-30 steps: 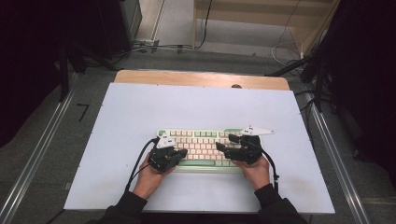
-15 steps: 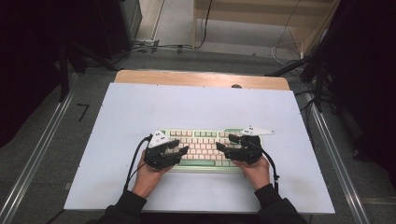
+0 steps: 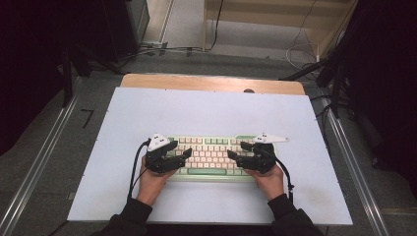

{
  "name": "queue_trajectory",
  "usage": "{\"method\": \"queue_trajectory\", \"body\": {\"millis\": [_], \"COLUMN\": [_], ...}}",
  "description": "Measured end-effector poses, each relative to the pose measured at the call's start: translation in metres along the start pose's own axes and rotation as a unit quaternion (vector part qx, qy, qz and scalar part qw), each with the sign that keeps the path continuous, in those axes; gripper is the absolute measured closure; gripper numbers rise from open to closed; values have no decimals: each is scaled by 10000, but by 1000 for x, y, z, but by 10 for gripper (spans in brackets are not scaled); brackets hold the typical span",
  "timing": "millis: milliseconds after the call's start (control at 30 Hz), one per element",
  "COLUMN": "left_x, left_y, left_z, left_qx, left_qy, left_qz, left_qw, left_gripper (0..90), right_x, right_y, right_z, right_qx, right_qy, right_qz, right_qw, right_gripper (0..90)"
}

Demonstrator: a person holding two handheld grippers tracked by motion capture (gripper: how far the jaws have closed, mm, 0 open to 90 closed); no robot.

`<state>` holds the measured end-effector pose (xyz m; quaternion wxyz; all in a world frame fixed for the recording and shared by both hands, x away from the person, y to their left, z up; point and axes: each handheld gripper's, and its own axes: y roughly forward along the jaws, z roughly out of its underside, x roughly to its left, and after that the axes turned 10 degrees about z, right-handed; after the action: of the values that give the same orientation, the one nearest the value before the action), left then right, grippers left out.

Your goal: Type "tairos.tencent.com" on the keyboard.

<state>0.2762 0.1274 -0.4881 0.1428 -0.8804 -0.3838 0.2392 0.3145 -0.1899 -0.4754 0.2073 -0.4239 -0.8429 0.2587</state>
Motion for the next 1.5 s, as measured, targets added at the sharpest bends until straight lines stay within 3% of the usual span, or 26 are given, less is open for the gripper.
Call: {"method": "queue_trajectory", "body": {"millis": [300, 400, 467, 600, 633, 767, 1000, 1500], "left_x": [2, 2, 1, -1, -3, -8, -8, -7], "left_y": [1, 2, 3, 7, 10, 18, 24, 24], "left_z": [0, 0, 0, -3, -4, -4, -2, -2], "left_qx": [-19, -44, -69, -22, 54, 307, 578, 609], "left_qy": [-7, -8, 51, 69, 123, 336, 376, 289], "left_qz": [-101, -102, -31, 231, 226, 109, -106, -47], "left_qw": [9999, 9999, 10000, 9997, 9997, 9989, 9976, 9977], "left_gripper": [352, 394, 486, 885, 900, 900, 900, 900], "right_x": [0, 0, 0, 0, 0, 1, 2, 2], "right_y": [0, 0, 0, 0, 1, 1, 2, 2], "right_z": [0, 0, 0, 0, 1, 1, 1, 2], "right_qx": [6, 5, 4, 5, 8, 13, 40, 48], "right_qy": [-5, -5, -7, -5, -7, -21, -16, -26], "right_qz": [-6, -6, -3, -3, -6, -12, -16, -12], "right_qw": [10000, 10000, 10000, 10000, 10000, 10000, 10000, 10000], "right_gripper": [301, 301, 301, 303, 303, 304, 306, 307]}}
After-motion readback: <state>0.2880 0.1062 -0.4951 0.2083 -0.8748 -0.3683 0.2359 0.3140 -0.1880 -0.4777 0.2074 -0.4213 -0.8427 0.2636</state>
